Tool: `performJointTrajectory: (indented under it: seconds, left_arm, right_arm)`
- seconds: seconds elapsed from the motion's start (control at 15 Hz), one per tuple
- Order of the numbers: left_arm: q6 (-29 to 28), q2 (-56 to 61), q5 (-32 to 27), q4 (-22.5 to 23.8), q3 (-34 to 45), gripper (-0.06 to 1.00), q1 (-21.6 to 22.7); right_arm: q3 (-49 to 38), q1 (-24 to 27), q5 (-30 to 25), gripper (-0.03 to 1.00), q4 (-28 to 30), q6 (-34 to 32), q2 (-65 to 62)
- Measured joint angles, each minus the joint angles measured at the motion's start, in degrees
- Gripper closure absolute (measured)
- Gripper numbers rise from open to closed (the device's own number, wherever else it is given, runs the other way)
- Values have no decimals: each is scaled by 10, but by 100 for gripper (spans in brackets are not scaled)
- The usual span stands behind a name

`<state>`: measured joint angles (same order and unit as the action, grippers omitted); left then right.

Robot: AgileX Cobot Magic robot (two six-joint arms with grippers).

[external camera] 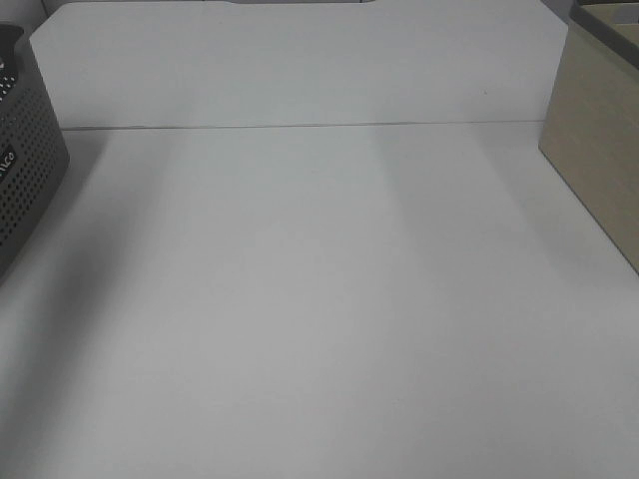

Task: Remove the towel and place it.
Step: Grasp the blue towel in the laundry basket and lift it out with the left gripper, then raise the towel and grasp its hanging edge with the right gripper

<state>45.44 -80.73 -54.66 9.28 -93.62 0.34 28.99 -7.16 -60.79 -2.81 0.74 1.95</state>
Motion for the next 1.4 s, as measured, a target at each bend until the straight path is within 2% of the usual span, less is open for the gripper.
performJointTrajectory:
  seconds: [0.2, 0.27, 0.33, 0.4, 0.53, 0.73, 0.87, 1.07, 1.2, 1.4]
  left_arm:
    - [-64, -1, -45, 60, -68, 94, -85]
    - [-103, -5, -71, 85, -101, 94, -131]
    - [-137, -13, -101, 103, -127, 94, -179]
    - [-147, -16, -111, 110, -133, 94, -196]
    - [-186, -29, -130, 146, -140, 94, -260]
    - [-248, -56, -133, 189, -145, 94, -350]
    - [-271, -80, -133, 195, -146, 94, -390]
    - [-280, -137, -128, 195, -146, 94, -419]
    - [-281, -168, -128, 195, -157, 94, -422]
    - [-282, -227, -151, 198, -227, 94, -451]
  right_arm:
    - [5, 0, 13, 27, -23, 25, 37]
    - [10, 0, 31, 27, -52, 62, 61]
    - [10, 0, 45, 27, -70, 72, 74]
    - [10, 0, 52, 27, -81, 77, 84]
    - [10, 0, 85, 27, -130, 108, 125]
    - [10, 0, 126, 27, -224, 195, 202]
    - [10, 0, 143, 27, -297, 260, 248]
    - [10, 0, 178, 27, -371, 328, 319]
    - [10, 0, 194, 27, -394, 343, 354]
    - [10, 0, 219, 27, -429, 383, 411]
